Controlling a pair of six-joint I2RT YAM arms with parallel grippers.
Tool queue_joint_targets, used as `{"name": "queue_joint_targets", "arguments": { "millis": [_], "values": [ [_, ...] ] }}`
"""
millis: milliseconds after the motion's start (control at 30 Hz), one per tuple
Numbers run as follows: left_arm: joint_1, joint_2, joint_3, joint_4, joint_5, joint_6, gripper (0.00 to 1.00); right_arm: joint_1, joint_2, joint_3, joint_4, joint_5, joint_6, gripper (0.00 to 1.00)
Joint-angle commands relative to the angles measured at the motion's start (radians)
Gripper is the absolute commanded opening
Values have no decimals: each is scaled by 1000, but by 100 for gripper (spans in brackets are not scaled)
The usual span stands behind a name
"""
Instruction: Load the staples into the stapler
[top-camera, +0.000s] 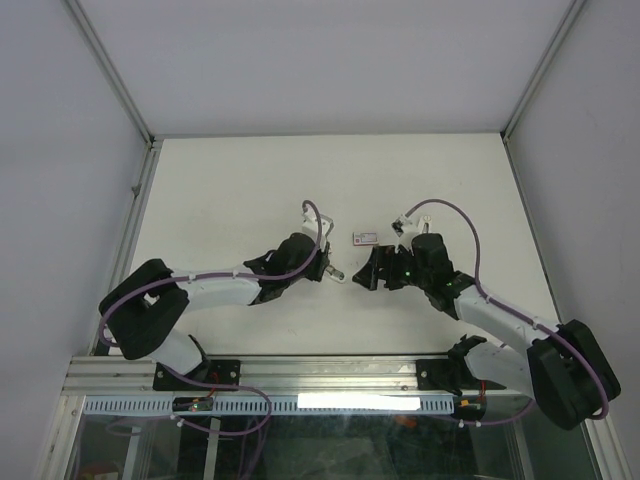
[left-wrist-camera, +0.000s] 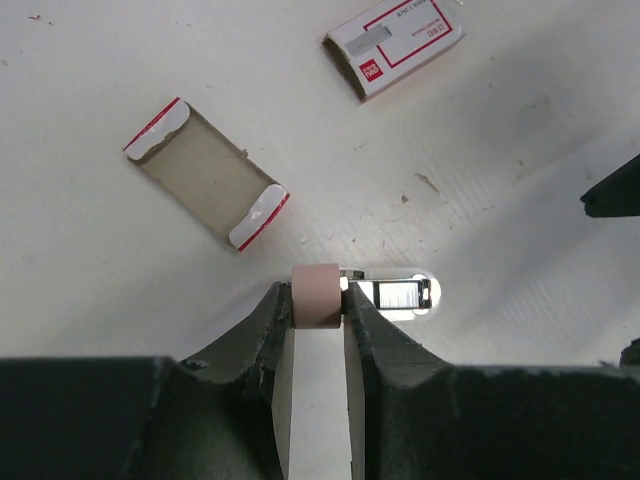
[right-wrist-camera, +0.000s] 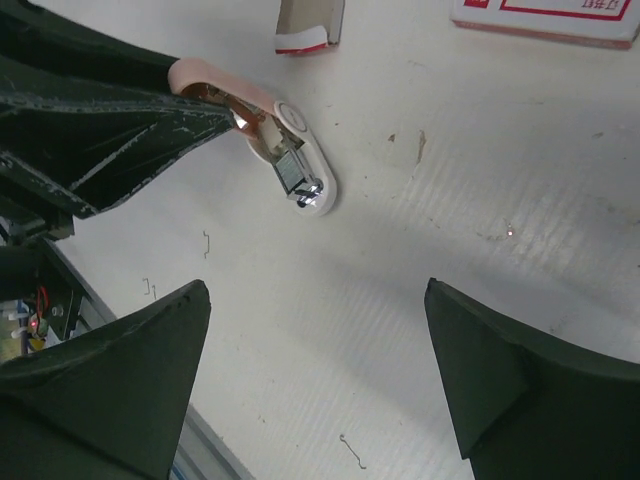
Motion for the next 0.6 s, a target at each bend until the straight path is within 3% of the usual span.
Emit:
{"name": "queue_joint_targets", "arguments": {
  "millis": [0, 300, 400, 567],
  "values": [
    [-69, 8, 73, -88, -246, 76, 10, 9, -34, -11, 70, 109, 33, 91],
    [-174, 89, 156, -176, -415, 114, 11, 8, -150, -38, 11, 213, 31, 91],
    [-197, 104, 173, -196, -441, 117, 18, 8, -169, -43, 0, 228, 32, 91],
    [-212, 95, 178, -205, -411, 97, 39, 8, -189, -40, -15, 244, 34, 92]
  ]
}}
